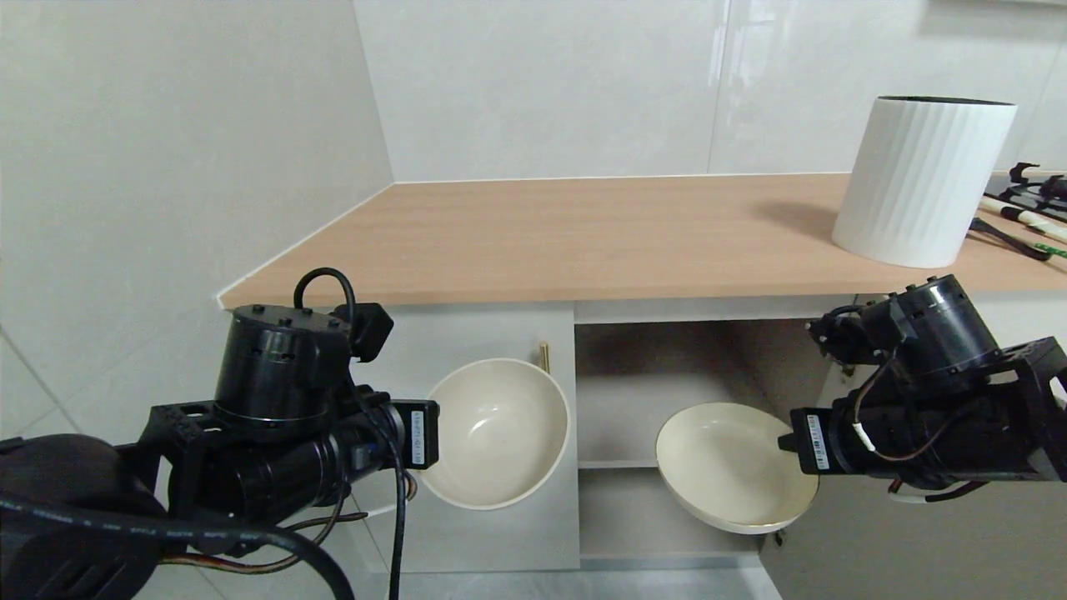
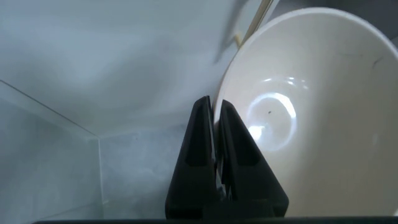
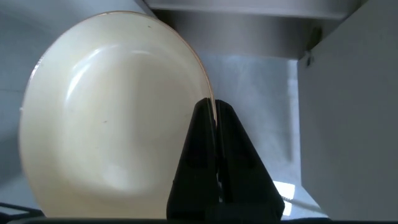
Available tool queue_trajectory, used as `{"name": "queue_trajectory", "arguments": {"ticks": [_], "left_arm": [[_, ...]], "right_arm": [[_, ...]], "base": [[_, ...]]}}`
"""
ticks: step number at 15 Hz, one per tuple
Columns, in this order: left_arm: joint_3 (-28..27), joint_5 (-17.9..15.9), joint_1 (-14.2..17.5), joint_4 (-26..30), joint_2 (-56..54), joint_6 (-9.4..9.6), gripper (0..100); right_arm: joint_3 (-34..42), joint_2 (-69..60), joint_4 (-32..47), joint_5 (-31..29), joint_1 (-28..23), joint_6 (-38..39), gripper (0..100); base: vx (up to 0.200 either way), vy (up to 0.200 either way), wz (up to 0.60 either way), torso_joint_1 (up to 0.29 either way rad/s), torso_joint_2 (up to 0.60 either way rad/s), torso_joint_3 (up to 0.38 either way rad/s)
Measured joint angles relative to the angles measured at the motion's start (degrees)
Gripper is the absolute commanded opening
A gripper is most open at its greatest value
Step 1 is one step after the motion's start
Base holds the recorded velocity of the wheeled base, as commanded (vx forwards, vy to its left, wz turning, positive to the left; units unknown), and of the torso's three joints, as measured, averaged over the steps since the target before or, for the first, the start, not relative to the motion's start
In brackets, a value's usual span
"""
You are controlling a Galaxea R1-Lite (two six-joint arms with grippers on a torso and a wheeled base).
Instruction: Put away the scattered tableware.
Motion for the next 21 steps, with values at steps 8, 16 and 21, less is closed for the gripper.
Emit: {"name": "queue_trajectory", "arguments": {"ticks": [8,16,21], "left_arm": [[0.0,-0.01,0.0,-0.05,0.2,0.0,0],[-0.02,-0.01,0.0,-0.05,0.5,-0.02,0],[-0.06,0.0,-0.02,-0.05,0.5,0.0,0]], "right_arm": [[0.27,0.07,-0.85,0.0,0.02,-0.11,0],[0.66,2.26,-0.91,-0.1,0.0,-3.07,0],[0.83,8.55,-6.38,-0.16,-0.39,-3.12,0]], "base": [[0.0,0.0,0.0,-0.022,0.21,0.17],[0.0,0.0,0.0,-0.005,0.05,0.043],[0.0,0.0,0.0,0.0,0.0,0.0]]}}
